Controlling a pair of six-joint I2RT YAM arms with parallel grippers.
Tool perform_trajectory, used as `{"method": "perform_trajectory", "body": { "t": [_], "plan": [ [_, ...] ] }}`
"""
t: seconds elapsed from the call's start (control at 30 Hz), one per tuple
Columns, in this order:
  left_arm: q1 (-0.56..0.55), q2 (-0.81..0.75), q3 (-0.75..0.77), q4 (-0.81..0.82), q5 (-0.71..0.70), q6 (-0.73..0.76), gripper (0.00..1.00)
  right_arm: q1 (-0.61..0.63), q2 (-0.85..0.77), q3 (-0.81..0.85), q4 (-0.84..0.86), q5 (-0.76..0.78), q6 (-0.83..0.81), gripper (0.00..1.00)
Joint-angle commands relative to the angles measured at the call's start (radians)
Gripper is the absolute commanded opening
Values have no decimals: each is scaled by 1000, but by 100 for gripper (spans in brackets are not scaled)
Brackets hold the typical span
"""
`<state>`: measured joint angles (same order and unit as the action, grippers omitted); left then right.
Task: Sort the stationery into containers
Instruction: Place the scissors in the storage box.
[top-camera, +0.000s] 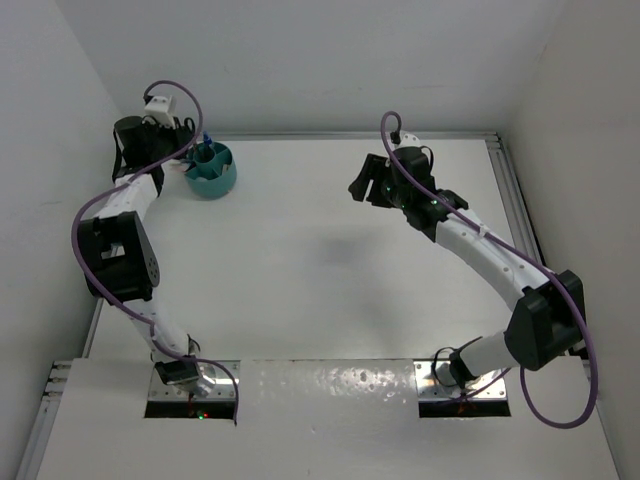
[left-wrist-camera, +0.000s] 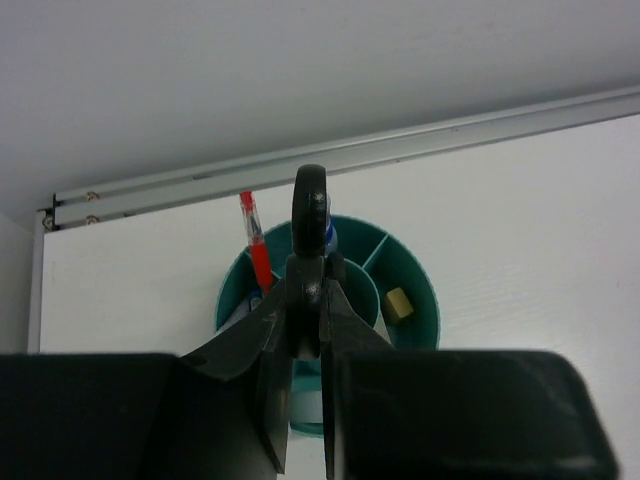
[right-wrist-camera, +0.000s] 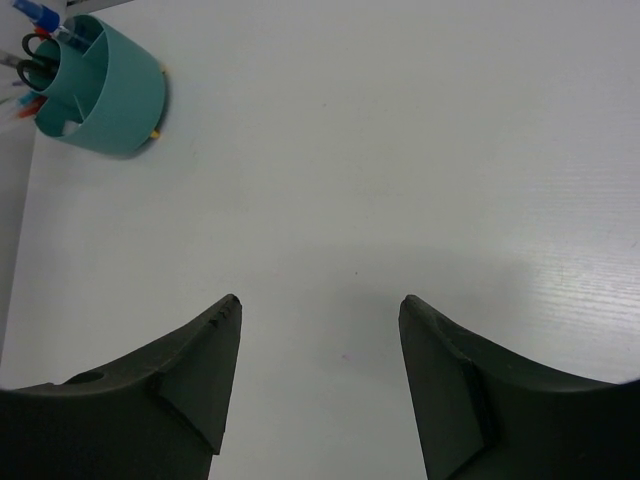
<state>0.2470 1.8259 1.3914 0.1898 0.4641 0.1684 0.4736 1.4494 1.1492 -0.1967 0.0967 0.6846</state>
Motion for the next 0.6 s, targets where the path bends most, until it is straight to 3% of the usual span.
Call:
{"method": "perform_trajectory", "body": {
  "t": [0.0,0.2,0.3,0.4,0.57],
  "plan": [
    [-8,4,-6,71,-13,8,0,-3,-9,40,0,9,-3,63],
    [-14,13,-38,62,-2,46,0,-1,-15,32,2,14,-2,63],
    [-17,13,-60,68,11,66,21,-3,-15,35,0,14,-2,63],
    [-15,19,-51,69,2,63,36,-3,-18,43,-13,14,-8,64],
    [-5,19,1,62,10,16,46,-3,-40,37,-21,24,-11,64]
  ]
}}
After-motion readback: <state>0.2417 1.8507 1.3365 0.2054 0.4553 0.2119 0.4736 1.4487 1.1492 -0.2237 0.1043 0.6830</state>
